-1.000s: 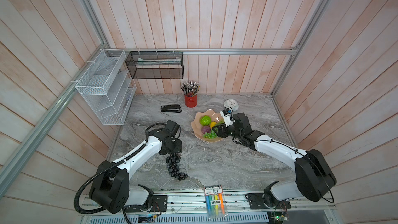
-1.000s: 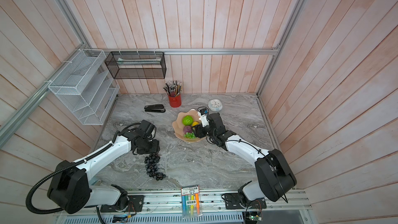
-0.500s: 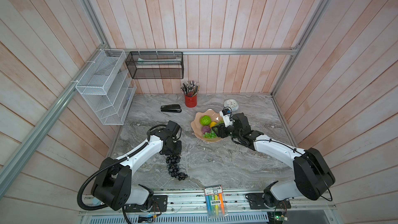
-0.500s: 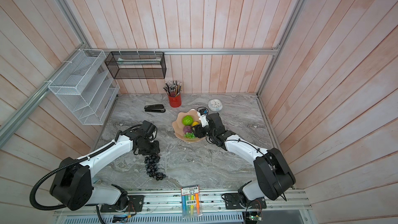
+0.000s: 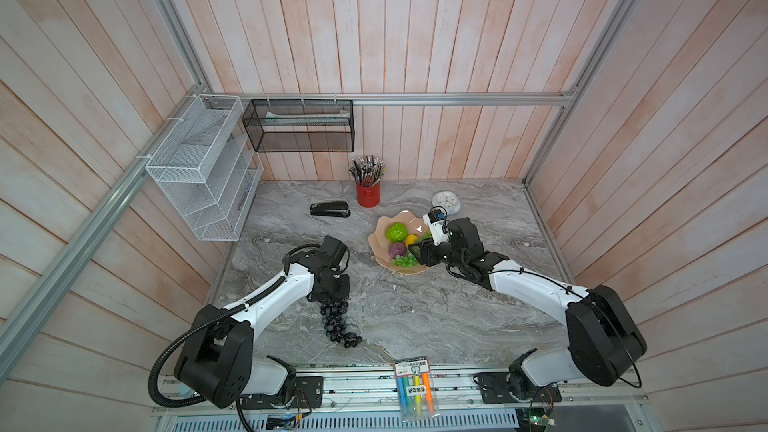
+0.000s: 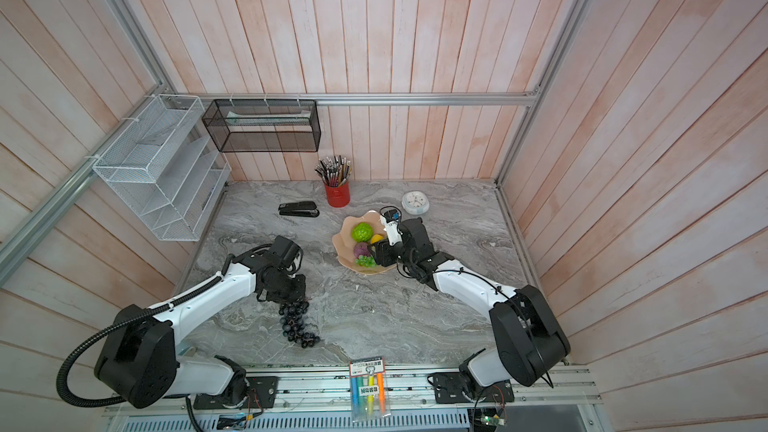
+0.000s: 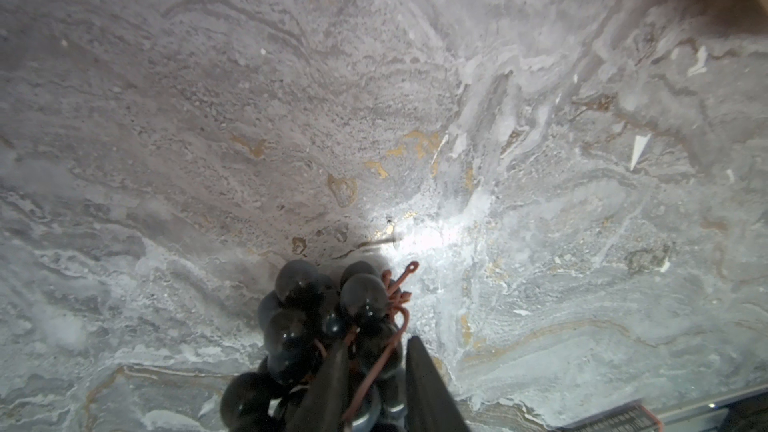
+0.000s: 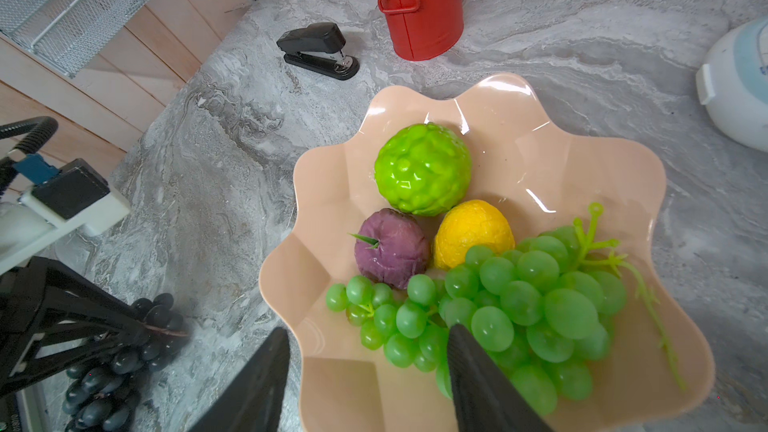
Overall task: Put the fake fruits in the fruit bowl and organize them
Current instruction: 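Close the left gripper on the black grapes stem, then lift the black grapes with the left gripper and swing them over the pink bowl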
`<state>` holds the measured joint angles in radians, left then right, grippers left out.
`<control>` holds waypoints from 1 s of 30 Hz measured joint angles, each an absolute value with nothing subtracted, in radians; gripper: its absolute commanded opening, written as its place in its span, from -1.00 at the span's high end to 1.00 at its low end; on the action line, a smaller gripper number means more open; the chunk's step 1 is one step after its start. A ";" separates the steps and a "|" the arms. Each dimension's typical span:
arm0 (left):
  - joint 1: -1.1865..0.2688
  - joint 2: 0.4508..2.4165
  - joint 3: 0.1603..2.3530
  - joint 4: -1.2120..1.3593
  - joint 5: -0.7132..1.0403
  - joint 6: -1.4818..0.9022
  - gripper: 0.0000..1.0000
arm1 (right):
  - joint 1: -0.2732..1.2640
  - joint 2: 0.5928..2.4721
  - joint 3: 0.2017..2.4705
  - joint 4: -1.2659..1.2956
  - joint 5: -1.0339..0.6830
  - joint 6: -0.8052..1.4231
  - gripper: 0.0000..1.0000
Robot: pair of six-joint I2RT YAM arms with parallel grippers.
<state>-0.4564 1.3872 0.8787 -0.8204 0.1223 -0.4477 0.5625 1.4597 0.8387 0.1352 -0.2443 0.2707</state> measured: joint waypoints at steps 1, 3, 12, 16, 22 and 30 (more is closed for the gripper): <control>-0.456 1.381 0.878 -0.818 0.121 -0.450 0.64 | 0.562 1.460 0.839 0.135 -0.244 0.271 -0.22; -0.456 1.365 0.878 -0.812 0.119 -0.453 0.69 | 0.562 1.460 0.839 0.135 -0.245 0.274 -0.21; -0.456 1.310 0.874 -0.788 0.096 -0.455 1.00 | 0.569 1.460 0.838 0.134 -0.244 0.284 -0.20; -0.456 1.263 0.874 -0.788 0.103 -0.455 1.00 | 0.569 1.459 0.841 0.113 -0.236 0.272 -0.20; -0.459 1.160 0.902 -0.792 0.150 -0.448 1.00 | 0.569 1.424 0.841 0.099 -0.216 0.261 -0.20; -0.533 1.116 1.029 -0.786 0.248 -0.435 1.00 | 0.569 1.401 0.841 0.100 -0.203 0.262 -0.20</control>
<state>-0.5327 1.1160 1.0286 -0.7856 0.2481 -0.4347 0.5690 1.4014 0.8410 0.1001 -0.2031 0.2615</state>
